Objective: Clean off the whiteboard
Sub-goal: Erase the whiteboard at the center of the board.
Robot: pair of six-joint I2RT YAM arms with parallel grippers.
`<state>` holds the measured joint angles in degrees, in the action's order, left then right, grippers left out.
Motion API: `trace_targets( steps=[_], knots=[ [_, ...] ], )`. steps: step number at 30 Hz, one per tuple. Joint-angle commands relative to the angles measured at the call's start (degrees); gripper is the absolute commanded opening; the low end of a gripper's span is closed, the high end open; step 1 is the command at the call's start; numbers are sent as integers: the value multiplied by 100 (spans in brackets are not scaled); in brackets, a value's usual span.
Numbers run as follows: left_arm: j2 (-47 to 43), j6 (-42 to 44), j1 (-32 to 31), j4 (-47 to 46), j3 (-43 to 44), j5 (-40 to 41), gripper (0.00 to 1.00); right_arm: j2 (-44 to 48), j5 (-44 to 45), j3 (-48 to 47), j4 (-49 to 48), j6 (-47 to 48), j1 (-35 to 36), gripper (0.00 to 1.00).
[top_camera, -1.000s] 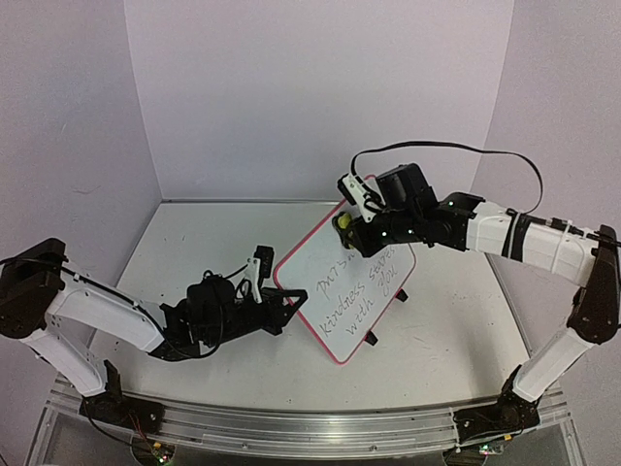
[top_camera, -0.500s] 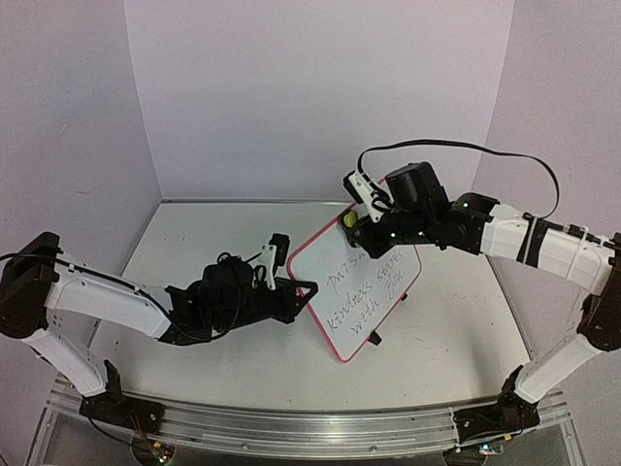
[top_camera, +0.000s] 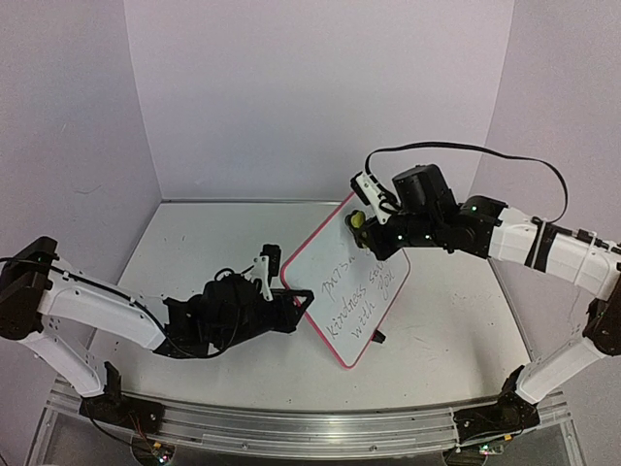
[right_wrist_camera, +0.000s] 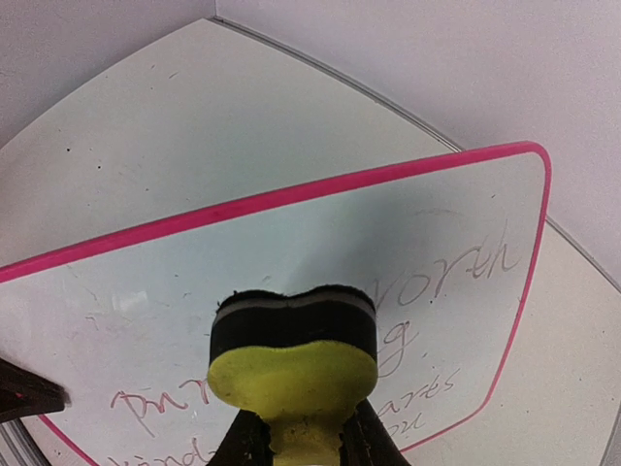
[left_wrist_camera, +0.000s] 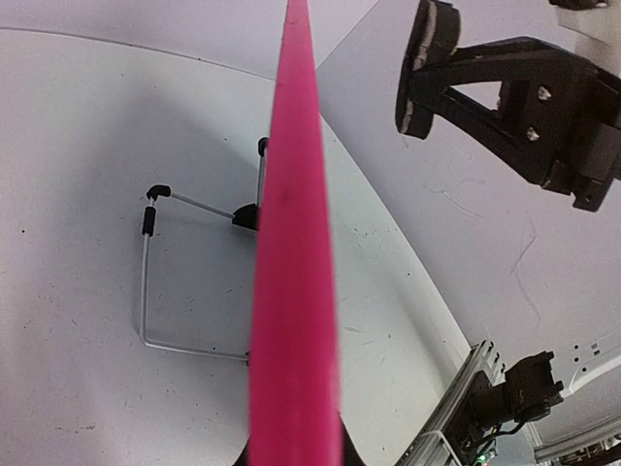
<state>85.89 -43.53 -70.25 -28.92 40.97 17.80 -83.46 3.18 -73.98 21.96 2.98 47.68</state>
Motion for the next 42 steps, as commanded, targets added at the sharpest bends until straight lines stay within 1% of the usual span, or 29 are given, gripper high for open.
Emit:
trace_targets(
  steps=[1,7,9,12,18,23,27,31,37,39,42],
  knots=[
    [40,851,-419,-324,-229,1293,0,155,122,58,-100,-33,35,0],
    [358,1452,-1039,-1019,-280,2203,0,233,161,142,-151,-101,40,0],
    [228,1466,-1122,-1124,-340,2448,0,306,193,178,-156,-141,39,0],
    [70,1480,-1132,-1340,-463,2561,0,437,264,229,-174,-182,35,0],
    [60,1327,-1132,-1301,-411,2766,0,697,419,304,-186,-254,37,0],
    [20,1233,-1132,-1020,-158,2922,0,950,686,412,-183,-588,39,0],
    [218,1183,-1132,-557,261,2928,0,1132,908,503,-184,-725,37,0],
    [472,1200,-1128,-270,606,2646,0,1311,941,559,-147,-775,36,0],
    [598,813,-1078,715,1071,2478,0,1458,897,593,-54,-815,43,0],
    [572,687,-1028,910,1132,2310,0,1513,877,626,-43,-822,54,0],
    [552,538,-866,1020,1173,1768,0,1567,868,647,-32,-809,54,0]
  ],
)
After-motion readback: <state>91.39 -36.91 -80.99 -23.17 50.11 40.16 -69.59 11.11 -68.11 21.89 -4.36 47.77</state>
